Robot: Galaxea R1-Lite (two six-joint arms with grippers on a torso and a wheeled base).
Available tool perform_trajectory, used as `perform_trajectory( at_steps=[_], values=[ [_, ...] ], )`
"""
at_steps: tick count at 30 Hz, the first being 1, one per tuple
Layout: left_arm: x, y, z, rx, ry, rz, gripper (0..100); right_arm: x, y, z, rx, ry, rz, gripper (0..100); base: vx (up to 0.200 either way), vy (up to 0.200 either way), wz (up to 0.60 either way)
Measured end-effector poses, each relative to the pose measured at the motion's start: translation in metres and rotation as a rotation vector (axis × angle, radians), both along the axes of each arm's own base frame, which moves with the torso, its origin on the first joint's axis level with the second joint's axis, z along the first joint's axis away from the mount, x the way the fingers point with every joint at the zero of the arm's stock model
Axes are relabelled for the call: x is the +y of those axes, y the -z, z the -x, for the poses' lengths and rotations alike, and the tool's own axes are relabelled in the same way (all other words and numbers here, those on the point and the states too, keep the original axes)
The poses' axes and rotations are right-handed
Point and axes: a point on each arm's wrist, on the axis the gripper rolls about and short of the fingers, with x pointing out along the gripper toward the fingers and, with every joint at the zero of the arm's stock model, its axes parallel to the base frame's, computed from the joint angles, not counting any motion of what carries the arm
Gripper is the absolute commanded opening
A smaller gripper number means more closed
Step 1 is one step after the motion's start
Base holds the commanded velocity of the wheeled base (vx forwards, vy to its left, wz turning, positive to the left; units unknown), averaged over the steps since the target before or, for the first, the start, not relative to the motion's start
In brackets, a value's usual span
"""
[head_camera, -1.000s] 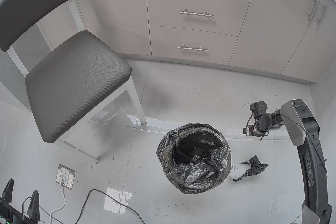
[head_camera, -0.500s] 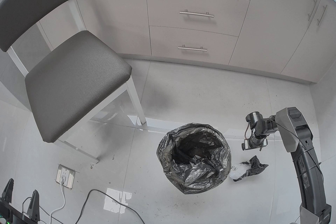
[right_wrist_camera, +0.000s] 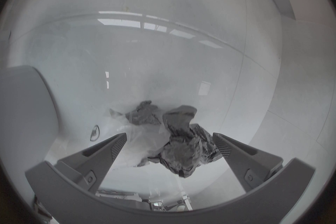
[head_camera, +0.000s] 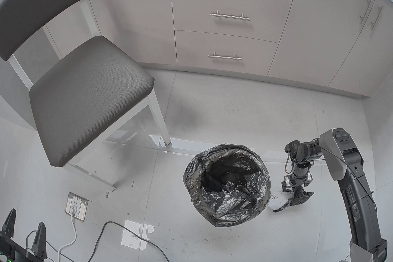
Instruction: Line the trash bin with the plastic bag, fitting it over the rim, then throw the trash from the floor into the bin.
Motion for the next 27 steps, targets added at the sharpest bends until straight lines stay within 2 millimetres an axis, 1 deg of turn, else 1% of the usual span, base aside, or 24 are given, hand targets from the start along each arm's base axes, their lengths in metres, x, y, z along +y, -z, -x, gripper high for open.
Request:
perform_trajectory(
  at_steps=[8,20,21,27],
  values=[
    [0.0,0.0,0.0,0.0,-0.001,0.0,100,0.001,0.014,0.011,0.098,-0.001,0.01,100,0.0,0.0,0.0],
    [0.0,0.0,0.0,0.001,-0.001,0.001,100,0.002,0.021,0.014,0.115,-0.001,0.014,100,0.0,0.0,0.0],
    [0.0,0.0,0.0,0.001,-0.001,0.001,100,0.002,0.021,0.014,0.116,-0.002,0.014,0,0.0,0.0,0.0],
    [0.0,0.0,0.0,0.0,-0.001,0.001,100,0.002,0.022,0.015,0.124,-0.004,0.015,0,0.0,0.0,0.0]
  ],
)
